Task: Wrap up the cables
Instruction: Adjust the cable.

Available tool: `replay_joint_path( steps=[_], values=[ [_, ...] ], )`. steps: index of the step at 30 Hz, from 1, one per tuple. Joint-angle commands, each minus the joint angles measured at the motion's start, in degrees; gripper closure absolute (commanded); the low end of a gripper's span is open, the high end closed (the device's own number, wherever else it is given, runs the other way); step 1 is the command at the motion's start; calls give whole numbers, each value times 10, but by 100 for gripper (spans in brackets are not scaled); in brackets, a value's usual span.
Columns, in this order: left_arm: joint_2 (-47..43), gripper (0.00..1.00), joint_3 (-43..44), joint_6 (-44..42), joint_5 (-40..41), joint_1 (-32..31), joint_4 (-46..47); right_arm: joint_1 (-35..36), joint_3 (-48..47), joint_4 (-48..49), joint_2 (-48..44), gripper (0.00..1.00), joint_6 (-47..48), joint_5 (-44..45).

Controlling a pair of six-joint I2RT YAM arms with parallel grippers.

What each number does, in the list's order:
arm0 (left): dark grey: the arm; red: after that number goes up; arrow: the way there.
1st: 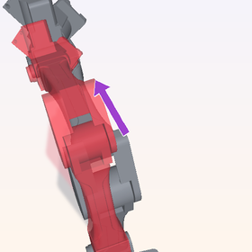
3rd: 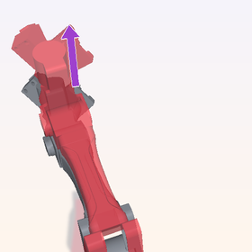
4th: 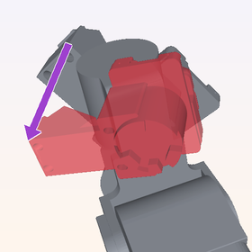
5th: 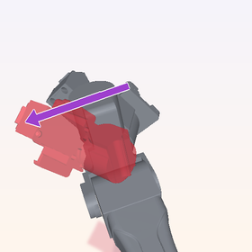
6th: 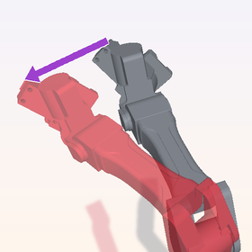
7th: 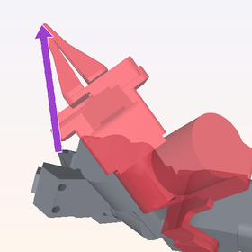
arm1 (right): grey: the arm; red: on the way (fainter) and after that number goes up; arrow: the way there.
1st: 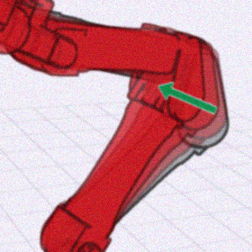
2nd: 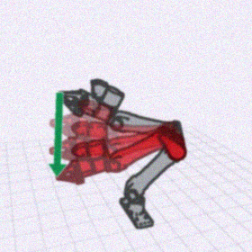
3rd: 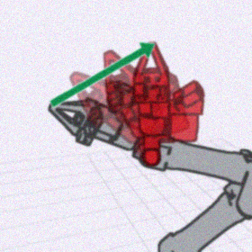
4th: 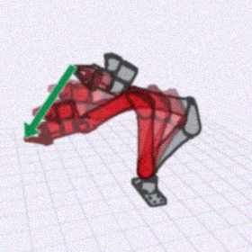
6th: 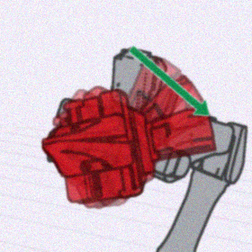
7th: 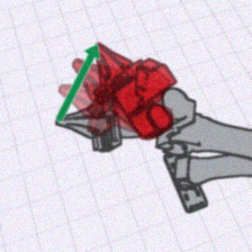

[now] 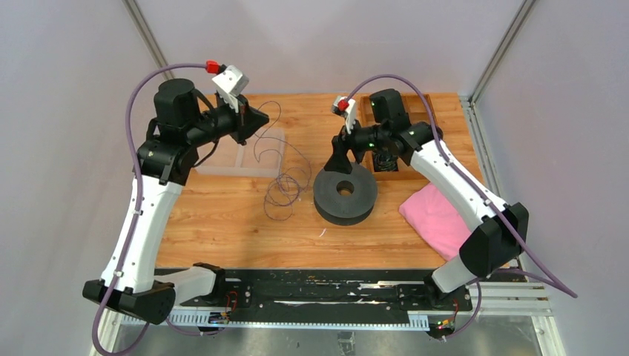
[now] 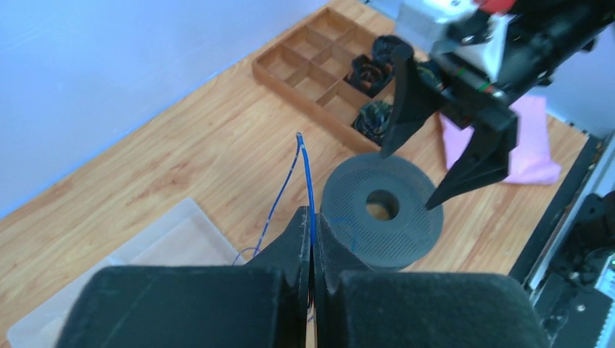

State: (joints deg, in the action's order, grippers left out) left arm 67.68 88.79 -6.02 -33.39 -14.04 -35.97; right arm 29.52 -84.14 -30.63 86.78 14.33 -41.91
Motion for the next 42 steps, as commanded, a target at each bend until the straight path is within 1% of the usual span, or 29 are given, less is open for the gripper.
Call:
replay_joint_path(
  steps=[1,6,9,12,14,16,19,21,22,23,24,26,31,32,35,38,42],
  values=[
    [-30,100,5,101,3,2,62,19,-28,33,39,23,-53,-58],
    [-59,100,-12,147,25,12,86,50,-21,90,91,21,-85,-48],
    [-80,100,-34,195,8,35,117,66,-23,110,130,22,-90,-35],
    [-92,100,-52,245,-18,65,145,76,-46,121,174,25,-109,-56],
    [-95,100,-65,278,-34,84,165,80,-64,129,199,27,-127,-90],
    [-97,100,-82,313,-47,106,189,86,-75,139,218,32,-140,-113],
    [-98,100,-102,368,-68,142,222,93,-80,152,228,57,-148,-117],
    [-98,100,-110,390,-81,168,239,92,-85,150,228,80,-150,-98],
    [-98,100,-111,395,-86,178,243,89,-91,145,224,88,-147,-84],
    [-100,100,-112,396,-87,188,243,84,-98,140,216,94,-145,-72],
    [-101,100,-112,393,-87,199,240,79,-105,136,208,97,-143,-62],
    [-104,100,-102,355,-67,216,199,66,-127,131,182,99,-143,-46],
    [-112,100,-37,143,72,224,28,53,-181,115,91,99,-125,20],
    [-114,99,-30,94,94,224,5,53,-193,106,82,99,-126,27],
    [-118,100,-7,-5,158,223,-63,54,-235,64,69,99,-133,47],
    [-120,100,20,-84,218,223,-115,54,-265,30,64,99,-130,70],
    [-128,100,34,-160,264,223,-159,57,-252,23,69,99,-135,60]
  ],
)
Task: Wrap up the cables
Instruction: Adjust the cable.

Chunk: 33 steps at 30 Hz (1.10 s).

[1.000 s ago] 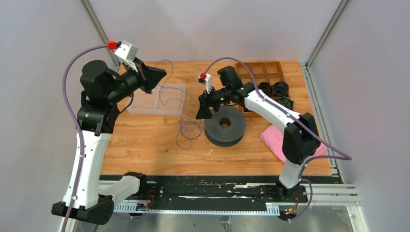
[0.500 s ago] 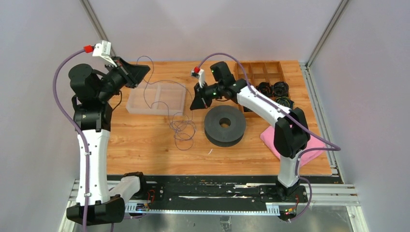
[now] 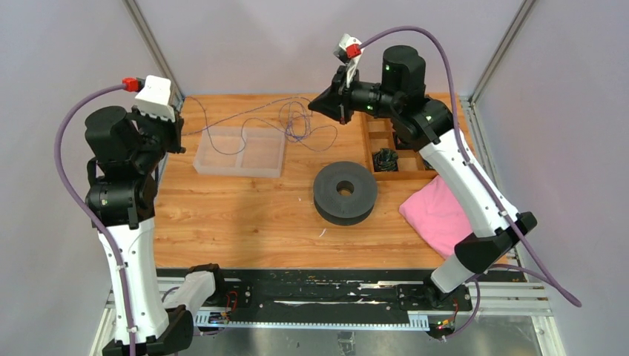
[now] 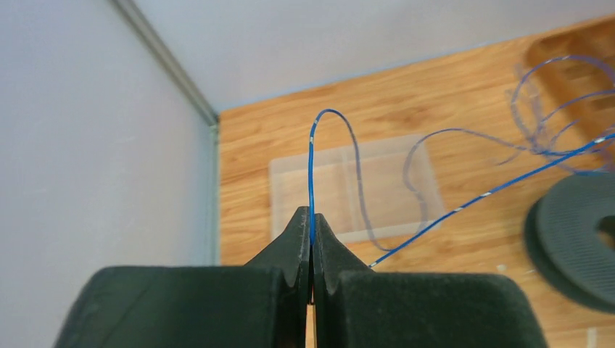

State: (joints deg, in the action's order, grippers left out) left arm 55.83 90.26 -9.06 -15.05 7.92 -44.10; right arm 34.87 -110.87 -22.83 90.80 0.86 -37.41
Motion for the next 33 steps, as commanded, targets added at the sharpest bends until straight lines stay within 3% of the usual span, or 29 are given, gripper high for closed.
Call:
replay_joint_path(
  steps=[1,10,18,26,33],
  values=[
    [-10,100,21,-146,89,4,-88,6,21,-56,35,99,-1,7],
    [-34,100,-26,-292,197,4,-123,54,38,-121,91,99,54,3],
    [-24,100,-84,-317,87,3,-197,92,54,-118,157,99,41,-25],
    [9,97,-193,-328,4,2,-198,88,13,-143,248,99,73,53],
    [52,88,-275,-350,25,-1,-189,70,-26,-181,295,95,91,98]
  ],
)
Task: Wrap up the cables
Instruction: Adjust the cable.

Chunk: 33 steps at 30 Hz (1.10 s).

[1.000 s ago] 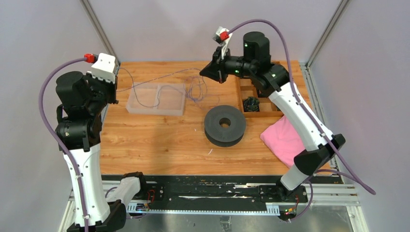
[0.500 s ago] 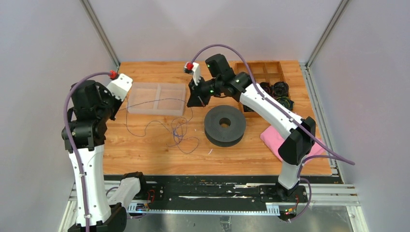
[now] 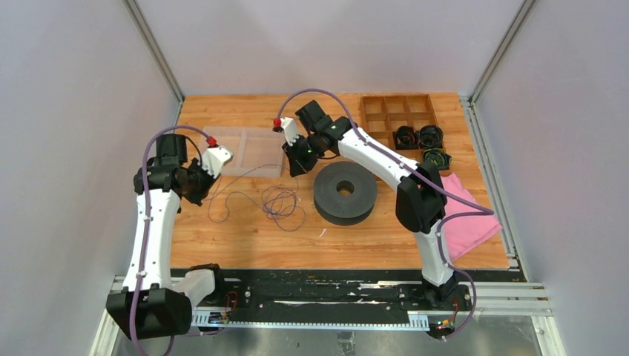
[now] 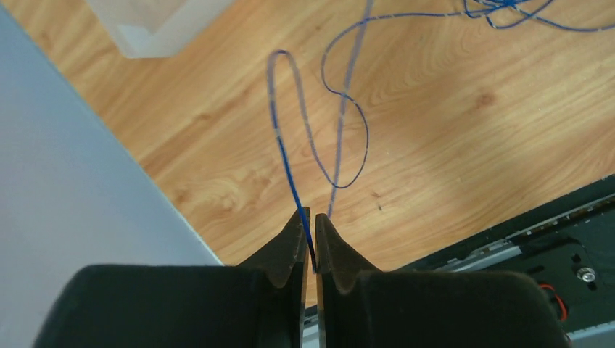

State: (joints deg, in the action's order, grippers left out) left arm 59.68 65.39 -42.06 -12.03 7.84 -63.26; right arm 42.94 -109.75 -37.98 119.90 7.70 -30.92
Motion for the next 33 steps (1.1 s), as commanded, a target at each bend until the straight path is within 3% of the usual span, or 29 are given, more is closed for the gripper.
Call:
replay_joint_path(
  steps=[1,8,14,20,28,33],
  values=[
    [19,86,-33,-19,-2,0,7,-11,-38,-34,6,94,26,35],
    [41,61,-25,4,16,0,31,-11,-52,-58,12,80,41,35],
    [24,35,1,20,-42,0,31,-11,-42,-84,-14,73,71,35],
    [15,29,-18,21,-138,-46,33,-12,28,-89,-89,68,117,43],
    [45,28,-88,-60,-164,-168,105,-26,139,-88,-195,54,158,37],
    [117,30,-110,-101,-138,-217,156,-45,191,-88,-233,54,162,40]
  ],
)
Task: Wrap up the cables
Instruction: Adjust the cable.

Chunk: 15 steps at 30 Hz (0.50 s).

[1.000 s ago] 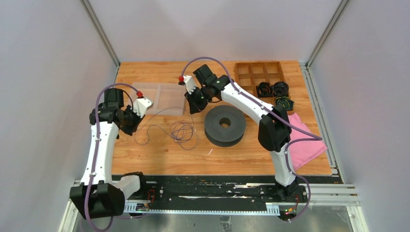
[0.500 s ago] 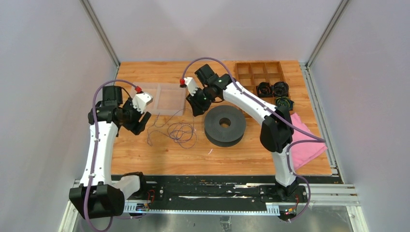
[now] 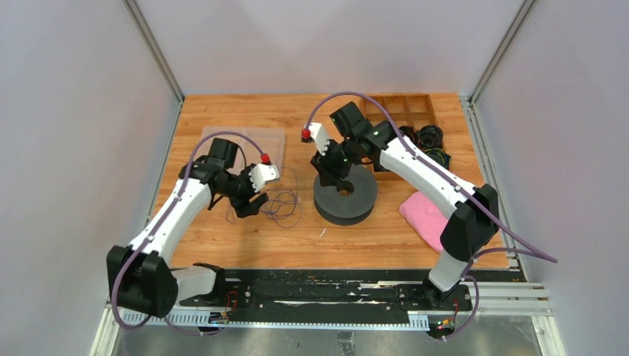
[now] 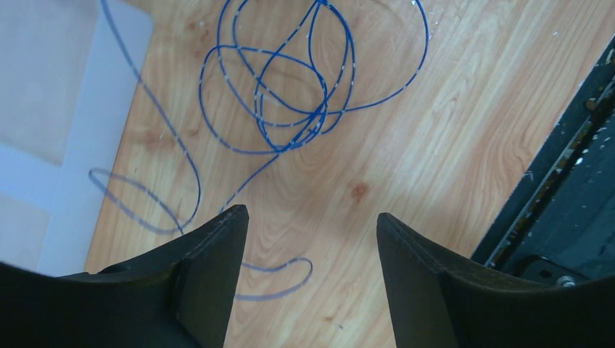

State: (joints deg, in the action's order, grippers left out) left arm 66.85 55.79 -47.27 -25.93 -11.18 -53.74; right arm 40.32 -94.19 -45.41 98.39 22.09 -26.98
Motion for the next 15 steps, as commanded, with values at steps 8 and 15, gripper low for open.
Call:
replay_joint_path(
  steps=[8,15],
  values=[
    [136,38,-31,-100,24,-67,126,-83,110,3,-68,55,9,-35],
    [182,51,-36,-94,71,-86,167,-123,147,22,-91,56,0,-69]
  ],
)
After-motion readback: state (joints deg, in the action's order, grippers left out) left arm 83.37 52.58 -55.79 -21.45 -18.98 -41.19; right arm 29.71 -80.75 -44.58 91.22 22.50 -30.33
